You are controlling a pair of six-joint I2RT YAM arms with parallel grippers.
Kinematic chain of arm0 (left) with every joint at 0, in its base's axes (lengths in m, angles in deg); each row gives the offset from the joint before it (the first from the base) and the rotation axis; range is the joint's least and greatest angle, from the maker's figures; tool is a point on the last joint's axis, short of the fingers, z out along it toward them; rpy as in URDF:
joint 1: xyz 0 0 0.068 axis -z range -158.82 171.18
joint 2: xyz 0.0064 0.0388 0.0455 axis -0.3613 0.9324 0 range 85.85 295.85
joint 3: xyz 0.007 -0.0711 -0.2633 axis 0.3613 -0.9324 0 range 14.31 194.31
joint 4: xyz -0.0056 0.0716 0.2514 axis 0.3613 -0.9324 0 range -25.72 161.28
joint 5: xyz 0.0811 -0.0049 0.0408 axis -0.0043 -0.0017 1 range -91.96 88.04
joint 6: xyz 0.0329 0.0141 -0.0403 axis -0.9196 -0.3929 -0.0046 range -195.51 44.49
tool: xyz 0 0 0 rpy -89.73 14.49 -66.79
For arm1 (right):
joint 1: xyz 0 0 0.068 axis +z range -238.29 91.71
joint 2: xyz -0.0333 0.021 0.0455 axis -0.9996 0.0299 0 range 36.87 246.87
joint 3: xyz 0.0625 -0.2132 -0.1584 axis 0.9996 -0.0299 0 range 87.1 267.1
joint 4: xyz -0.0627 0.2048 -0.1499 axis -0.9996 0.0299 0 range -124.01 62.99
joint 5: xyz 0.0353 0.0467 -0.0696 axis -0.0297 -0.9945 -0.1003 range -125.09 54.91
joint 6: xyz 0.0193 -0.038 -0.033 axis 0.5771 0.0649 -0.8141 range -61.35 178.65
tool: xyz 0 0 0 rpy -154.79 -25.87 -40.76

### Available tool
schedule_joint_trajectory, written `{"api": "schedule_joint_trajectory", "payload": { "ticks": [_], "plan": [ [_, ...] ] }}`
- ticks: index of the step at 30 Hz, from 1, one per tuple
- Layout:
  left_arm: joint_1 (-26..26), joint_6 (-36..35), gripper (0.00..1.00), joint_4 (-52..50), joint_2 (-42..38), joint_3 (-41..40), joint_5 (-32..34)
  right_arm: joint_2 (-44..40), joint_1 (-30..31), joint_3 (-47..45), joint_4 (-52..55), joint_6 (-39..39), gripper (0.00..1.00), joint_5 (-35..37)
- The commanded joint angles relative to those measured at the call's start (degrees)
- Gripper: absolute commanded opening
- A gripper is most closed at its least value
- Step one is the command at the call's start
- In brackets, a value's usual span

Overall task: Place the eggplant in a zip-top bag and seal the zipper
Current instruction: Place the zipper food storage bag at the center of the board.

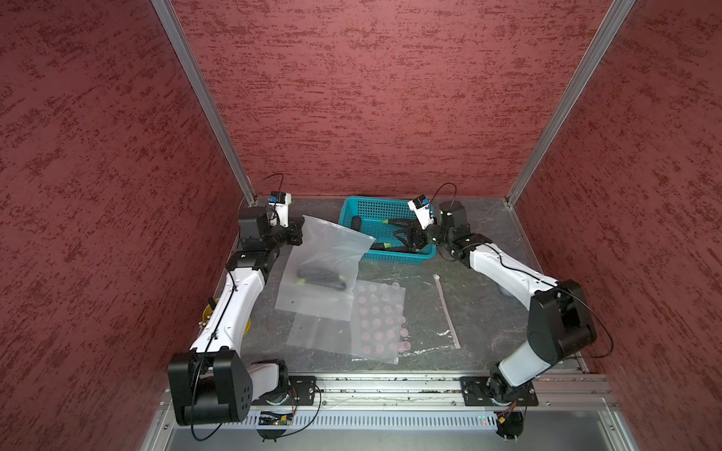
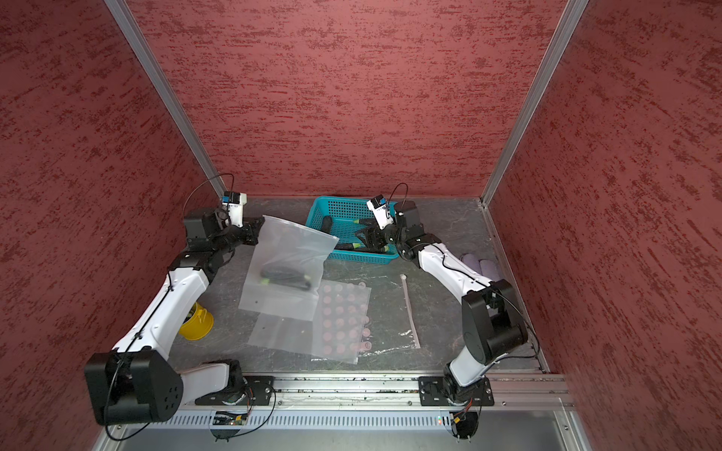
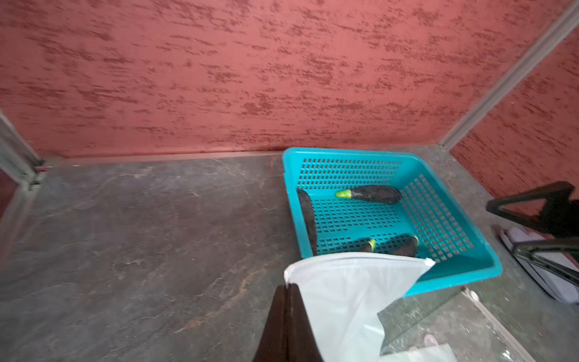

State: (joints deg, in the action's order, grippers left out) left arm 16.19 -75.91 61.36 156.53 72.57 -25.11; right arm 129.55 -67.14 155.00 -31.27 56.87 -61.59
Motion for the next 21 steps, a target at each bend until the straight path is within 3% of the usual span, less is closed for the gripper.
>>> {"api": "schedule_joint_trajectory", "payload": {
  "ticks": [1,7,21],
  "plan": [
    [-3.0,3.1,0.0,-0.1,0.9,2.7,4.4,-0.3,-0.3,0.2,-2.7,1.9,0.77,1.1],
    [-6.9,3.2,0.0,0.9,5.8,6.3,3.0,0.6,-0.4,-0.1,-2.9,2.5,0.77,1.1],
    [-11.1,2.8,0.0,-2.8,25.6,24.1,6.5,0.1,-0.5,-2.0,-2.7,2.9,0.77,1.8]
  ]
}}
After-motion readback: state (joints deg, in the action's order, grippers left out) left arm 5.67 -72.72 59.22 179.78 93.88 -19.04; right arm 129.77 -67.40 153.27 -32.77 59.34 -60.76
